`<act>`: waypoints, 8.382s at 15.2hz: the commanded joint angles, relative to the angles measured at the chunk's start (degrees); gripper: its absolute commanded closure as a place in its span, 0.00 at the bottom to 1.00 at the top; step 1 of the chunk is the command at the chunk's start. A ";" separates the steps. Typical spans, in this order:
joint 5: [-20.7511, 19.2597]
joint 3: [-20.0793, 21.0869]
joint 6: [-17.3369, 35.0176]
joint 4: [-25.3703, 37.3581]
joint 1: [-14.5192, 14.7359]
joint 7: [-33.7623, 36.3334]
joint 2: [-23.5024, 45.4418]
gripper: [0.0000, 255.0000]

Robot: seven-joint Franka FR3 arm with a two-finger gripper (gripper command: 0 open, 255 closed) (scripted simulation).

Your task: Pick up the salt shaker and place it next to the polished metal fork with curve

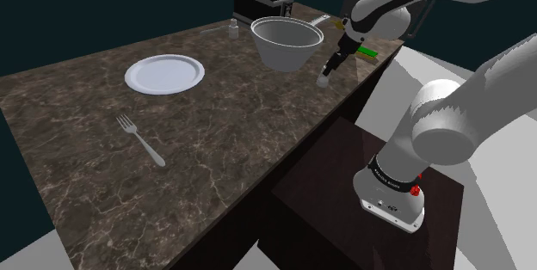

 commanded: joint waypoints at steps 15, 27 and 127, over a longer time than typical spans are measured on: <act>-1.85 2.41 -3.71 1.23 -2.00 2.10 -2.68 1.00; -4.24 7.77 -14.45 6.19 -5.16 6.21 -8.79 1.00; 5.59 47.49 -1.30 48.69 17.71 60.03 45.07 1.00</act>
